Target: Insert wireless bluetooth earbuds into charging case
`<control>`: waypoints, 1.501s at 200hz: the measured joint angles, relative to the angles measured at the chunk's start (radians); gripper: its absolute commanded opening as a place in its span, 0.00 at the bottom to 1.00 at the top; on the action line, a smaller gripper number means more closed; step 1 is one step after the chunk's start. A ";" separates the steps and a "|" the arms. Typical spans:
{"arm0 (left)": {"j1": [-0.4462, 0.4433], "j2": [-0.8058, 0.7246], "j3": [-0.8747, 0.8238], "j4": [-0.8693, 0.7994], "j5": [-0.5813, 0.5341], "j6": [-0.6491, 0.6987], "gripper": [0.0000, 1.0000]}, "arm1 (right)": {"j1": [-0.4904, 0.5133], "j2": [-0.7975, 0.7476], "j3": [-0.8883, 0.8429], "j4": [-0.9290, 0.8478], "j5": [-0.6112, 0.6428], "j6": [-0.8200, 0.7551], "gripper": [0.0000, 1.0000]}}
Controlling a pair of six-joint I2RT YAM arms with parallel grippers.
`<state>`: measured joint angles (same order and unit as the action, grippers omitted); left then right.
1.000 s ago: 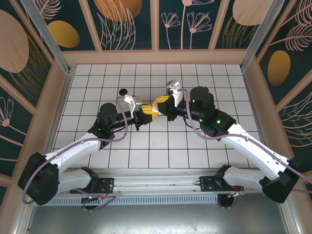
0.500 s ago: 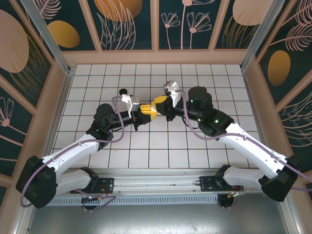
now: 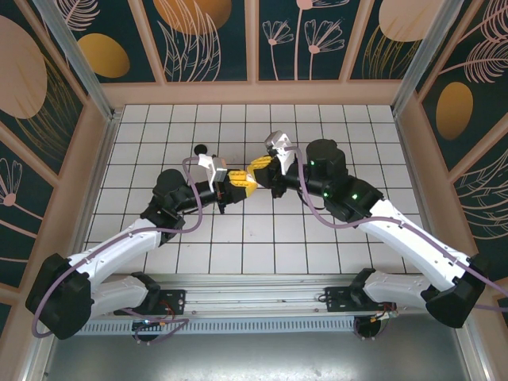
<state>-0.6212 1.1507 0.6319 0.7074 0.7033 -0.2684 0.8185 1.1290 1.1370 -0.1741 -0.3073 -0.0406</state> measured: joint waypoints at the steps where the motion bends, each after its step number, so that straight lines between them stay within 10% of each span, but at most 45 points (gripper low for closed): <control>1: 0.000 0.000 0.000 0.000 0.000 0.000 0.00 | 0.000 0.000 0.000 -0.001 0.000 0.000 0.11; 300: 0.000 0.000 0.000 -0.001 -0.002 -0.023 0.00 | 0.008 0.002 0.000 -0.010 0.002 -0.013 0.13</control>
<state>-0.6209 1.1507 0.6319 0.7063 0.7013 -0.2909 0.8265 1.1305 1.1374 -0.1844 -0.3058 -0.0532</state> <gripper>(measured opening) 0.179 0.135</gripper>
